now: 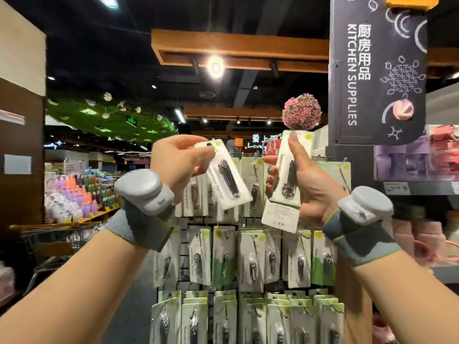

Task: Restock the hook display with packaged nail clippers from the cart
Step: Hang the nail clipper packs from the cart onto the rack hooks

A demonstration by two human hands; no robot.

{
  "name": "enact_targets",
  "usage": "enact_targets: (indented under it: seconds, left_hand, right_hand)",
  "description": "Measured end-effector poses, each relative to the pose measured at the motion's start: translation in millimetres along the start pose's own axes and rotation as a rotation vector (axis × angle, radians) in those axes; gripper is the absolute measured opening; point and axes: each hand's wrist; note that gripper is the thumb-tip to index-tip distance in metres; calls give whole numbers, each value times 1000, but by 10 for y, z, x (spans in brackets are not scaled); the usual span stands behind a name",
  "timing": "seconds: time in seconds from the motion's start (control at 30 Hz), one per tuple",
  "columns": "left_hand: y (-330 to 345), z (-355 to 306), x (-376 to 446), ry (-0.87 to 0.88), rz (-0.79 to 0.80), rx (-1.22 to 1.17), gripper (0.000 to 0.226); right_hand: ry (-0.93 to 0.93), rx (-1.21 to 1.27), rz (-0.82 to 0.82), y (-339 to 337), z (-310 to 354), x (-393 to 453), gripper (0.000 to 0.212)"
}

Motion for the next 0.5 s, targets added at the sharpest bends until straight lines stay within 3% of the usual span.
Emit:
enact_targets:
  seconds: [0.17, 0.3, 0.4, 0.5]
  left_hand:
    - [77, -131, 75, -177, 14, -234, 6]
    - [181, -142, 102, -207, 59, -280, 14]
    - [253, -146, 98, -197, 53, -275, 21]
    - [264, -143, 99, -123, -1, -213, 14]
  right_hand:
    - [-3, -38, 14, -46, 22, -46, 10]
    - [-16, -20, 13, -73, 81, -56, 19]
    - [-16, 10, 26, -95, 162, -82, 9]
    - [-50, -2, 36, -85, 192, -107, 13]
Point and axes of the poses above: each hand's wrist, its own x-axis towards the middle knuckle, its own y-axis out of the palm, z = x × y, and after that the axes turned 15 degrees about -y, right-handed
